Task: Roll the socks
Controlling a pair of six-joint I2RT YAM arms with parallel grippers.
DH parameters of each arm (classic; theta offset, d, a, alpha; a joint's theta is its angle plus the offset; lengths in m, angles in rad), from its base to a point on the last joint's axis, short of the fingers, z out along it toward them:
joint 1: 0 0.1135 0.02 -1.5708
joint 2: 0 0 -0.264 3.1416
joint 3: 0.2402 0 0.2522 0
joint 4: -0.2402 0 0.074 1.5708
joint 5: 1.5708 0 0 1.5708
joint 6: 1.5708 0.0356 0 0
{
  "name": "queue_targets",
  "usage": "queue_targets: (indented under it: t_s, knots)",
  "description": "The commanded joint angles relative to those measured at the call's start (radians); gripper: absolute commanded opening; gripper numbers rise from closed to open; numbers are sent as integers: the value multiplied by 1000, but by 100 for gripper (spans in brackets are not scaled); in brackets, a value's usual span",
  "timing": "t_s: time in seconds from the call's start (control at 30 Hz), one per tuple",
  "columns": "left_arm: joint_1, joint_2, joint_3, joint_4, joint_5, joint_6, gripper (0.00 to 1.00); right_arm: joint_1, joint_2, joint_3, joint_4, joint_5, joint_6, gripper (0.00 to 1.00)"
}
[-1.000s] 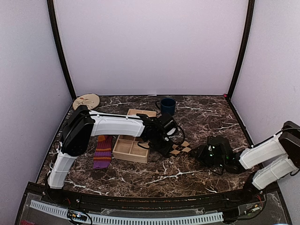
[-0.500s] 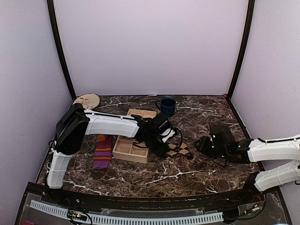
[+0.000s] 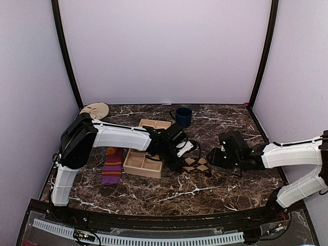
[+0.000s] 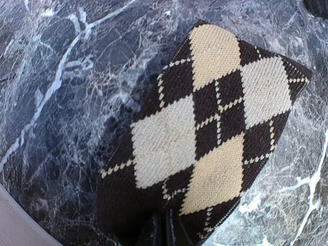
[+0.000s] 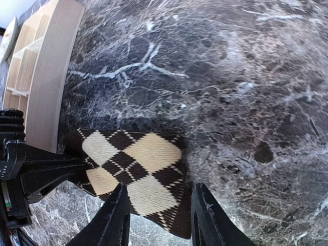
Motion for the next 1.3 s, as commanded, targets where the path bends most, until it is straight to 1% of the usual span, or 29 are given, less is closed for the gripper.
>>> queue_targets:
  t_s: [0.0, 0.13, 0.3, 0.43, 0.6, 0.73, 0.8, 0.87, 1.0, 1.13, 1.27]
  knots:
    - [3, -29, -6, 38, 52, 2, 7, 7, 64, 74, 15, -41, -88, 38]
    - [3, -32, 1, 64, 55, -25, 9, 6, 126, 122, 13, -74, -115, 38]
    - [3, -51, 15, 91, 33, -80, 14, 6, 179, 126, 46, -112, -113, 37]
    - [3, -72, 29, 74, -15, -138, 16, 6, 214, 122, 73, -125, -114, 37]
    - [6, -117, 7, 47, -65, -230, 17, 4, 255, 122, 89, -112, -121, 36]
    - [6, -159, -17, 9, -60, -304, 18, 2, 271, 108, 92, -99, -103, 35]
    - [6, -186, -52, -2, -53, -350, 21, 3, 273, 101, 84, -83, -83, 34]
    - [6, -215, -107, 2, -42, -392, 26, 3, 272, 98, 70, -58, -53, 32]
    - [2, -273, -220, 43, -10, -458, 33, 3, 281, 111, 8, 5, 30, 27]
    - [-8, -290, -262, 57, -9, -482, 35, 4, 283, 109, -47, 50, 155, 24]
    - [-23, -277, -240, 40, 2, -466, 35, 8, 291, 101, -62, 55, 253, 24]
